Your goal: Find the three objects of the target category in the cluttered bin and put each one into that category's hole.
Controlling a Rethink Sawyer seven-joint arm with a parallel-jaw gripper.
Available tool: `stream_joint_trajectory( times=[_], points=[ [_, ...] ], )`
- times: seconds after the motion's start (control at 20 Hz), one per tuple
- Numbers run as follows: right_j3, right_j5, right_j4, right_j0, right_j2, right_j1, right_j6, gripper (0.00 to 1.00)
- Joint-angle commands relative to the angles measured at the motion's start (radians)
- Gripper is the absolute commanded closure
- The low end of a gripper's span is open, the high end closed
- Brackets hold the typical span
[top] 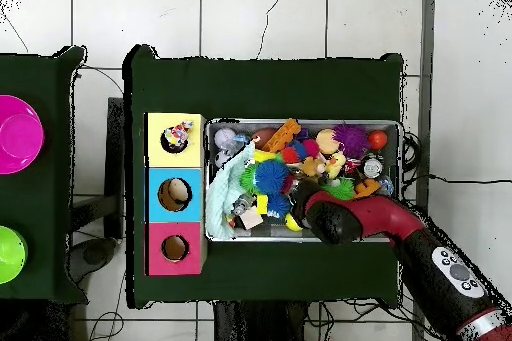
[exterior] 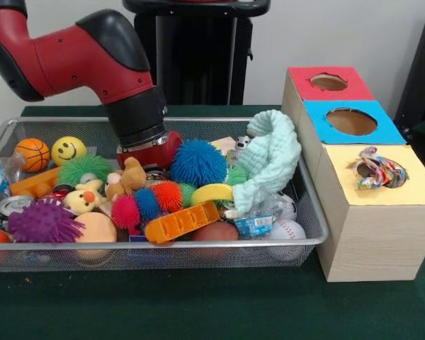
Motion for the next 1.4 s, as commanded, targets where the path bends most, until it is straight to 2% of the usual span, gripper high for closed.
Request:
stream_joint_trajectory(
  times=[0.05, 0.25, 0.55, 0.75, 1.05, 1.4],
  points=[
    [-0.081, 0.011, 0.141, 0.012, 0.365, 0.220, -0.274, 0.00],
    [-0.083, 0.177, 0.225, -0.014, 0.388, 0.241, -0.363, 0.00],
    [-0.060, 0.271, 0.265, -0.073, 0.411, 0.274, -0.429, 0.00],
    [-0.083, 0.372, 0.306, -0.085, 0.404, 0.249, -0.477, 0.00],
    [-0.119, 0.455, 0.334, -0.074, 0.370, 0.213, -0.542, 0.00],
    [-0.183, 0.534, 0.326, -0.001, 0.287, 0.161, -0.565, 0.00]
  ],
)
